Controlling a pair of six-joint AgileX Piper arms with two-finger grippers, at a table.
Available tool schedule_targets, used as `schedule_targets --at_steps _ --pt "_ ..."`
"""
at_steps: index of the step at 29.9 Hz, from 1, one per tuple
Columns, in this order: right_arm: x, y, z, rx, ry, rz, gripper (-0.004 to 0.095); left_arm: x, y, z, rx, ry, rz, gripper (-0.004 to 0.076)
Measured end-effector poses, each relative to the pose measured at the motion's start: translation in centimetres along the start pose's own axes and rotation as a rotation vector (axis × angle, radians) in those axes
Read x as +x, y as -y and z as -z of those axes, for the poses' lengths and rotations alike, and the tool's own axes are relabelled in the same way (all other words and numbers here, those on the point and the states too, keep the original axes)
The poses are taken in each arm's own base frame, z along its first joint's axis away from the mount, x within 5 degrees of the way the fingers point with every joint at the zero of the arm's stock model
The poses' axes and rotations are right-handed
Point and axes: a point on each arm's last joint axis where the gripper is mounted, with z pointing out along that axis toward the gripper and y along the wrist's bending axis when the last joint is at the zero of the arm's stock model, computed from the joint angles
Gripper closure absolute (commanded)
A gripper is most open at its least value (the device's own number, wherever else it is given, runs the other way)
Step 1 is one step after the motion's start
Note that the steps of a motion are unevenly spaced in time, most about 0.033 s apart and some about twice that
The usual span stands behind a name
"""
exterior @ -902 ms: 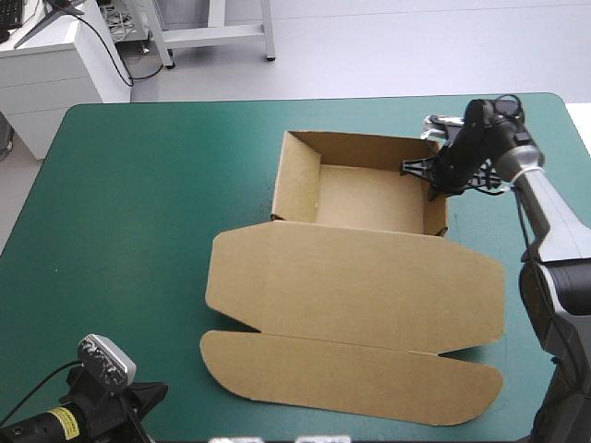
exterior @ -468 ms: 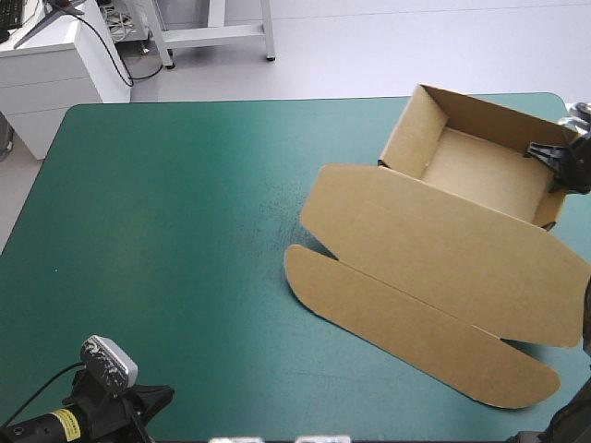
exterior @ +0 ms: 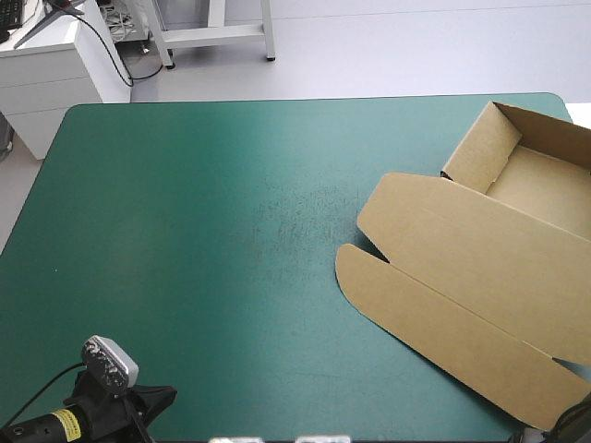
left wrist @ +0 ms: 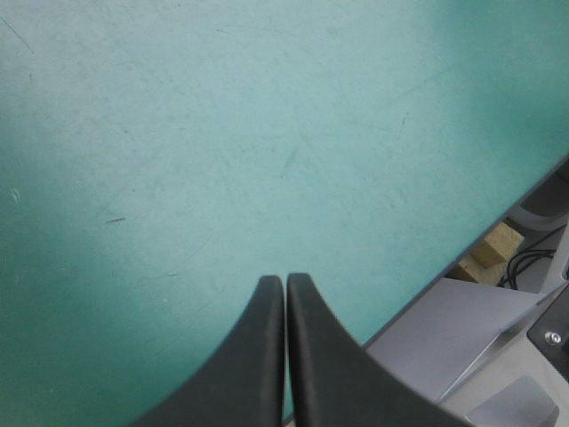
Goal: Fold the box
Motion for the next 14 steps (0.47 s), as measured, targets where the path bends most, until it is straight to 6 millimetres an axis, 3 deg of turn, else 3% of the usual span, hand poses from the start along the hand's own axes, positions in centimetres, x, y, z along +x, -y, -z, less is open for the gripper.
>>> schedule_targets --at_steps 4,11,14 --pt "0.01 -0.11 0.00 -0.008 0.000 -0.002 0.0890 0.00 0.01 0.00 0.001 0.000 0.000 0.0732" --pt "0.02 -0.11 -0.02 -0.009 -0.001 -0.035 0.0560 0.00 0.01 0.00 0.001 0.000 0.000 0.0732" --pt "0.02 -0.17 -0.02 -0.015 -0.002 -0.047 0.0526 0.00 0.01 0.00 0.001 0.000 0.000 0.0732"
